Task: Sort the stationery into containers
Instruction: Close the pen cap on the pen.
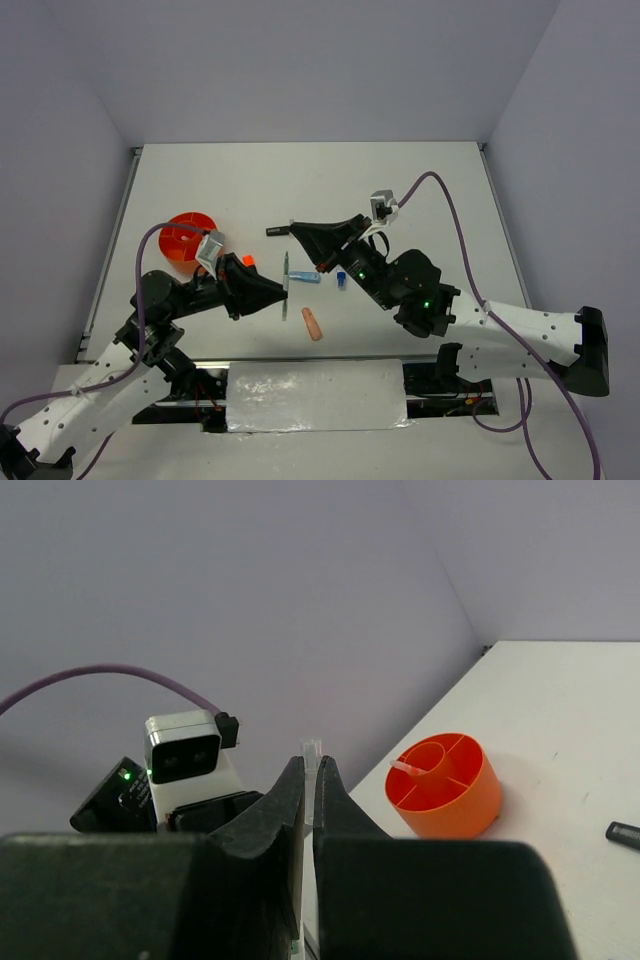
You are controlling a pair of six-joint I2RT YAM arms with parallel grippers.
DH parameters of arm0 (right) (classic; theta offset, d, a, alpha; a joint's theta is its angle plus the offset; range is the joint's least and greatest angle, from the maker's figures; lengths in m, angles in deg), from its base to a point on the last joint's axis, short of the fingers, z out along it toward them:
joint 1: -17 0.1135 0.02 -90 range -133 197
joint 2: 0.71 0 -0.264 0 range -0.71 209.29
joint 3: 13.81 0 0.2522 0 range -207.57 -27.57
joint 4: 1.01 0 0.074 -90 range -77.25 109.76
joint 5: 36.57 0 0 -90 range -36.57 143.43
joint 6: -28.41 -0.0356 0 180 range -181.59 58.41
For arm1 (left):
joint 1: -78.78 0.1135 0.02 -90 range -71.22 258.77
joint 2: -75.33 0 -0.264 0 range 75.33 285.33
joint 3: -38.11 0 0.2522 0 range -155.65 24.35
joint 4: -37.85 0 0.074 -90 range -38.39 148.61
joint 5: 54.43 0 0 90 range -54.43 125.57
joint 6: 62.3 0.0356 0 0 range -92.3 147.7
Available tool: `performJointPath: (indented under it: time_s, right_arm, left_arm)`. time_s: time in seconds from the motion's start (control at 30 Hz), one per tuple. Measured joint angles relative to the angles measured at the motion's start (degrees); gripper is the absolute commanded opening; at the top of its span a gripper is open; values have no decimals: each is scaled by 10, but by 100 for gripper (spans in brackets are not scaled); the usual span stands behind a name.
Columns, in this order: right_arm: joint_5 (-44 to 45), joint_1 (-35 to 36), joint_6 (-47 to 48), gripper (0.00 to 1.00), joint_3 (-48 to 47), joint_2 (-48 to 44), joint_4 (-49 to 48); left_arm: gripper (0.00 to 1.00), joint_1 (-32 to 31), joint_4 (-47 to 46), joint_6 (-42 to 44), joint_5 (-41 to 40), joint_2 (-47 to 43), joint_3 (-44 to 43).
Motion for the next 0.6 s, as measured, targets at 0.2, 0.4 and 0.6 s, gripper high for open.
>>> performJointPath:
  time_s: [0.2, 0.4, 0.6]
  right_arm:
    - [-10, 0, 0, 4, 0, 1, 0]
    - [-17, 0, -5, 4, 0, 1, 1]
    - [-26, 0, -18, 3, 0, 7, 1]
  left_arm:
    - [0, 0, -2, 1, 1, 5, 0]
    - [0, -1, 8, 3, -5, 5, 0]
    - [0, -1, 16, 5, -9, 5, 0]
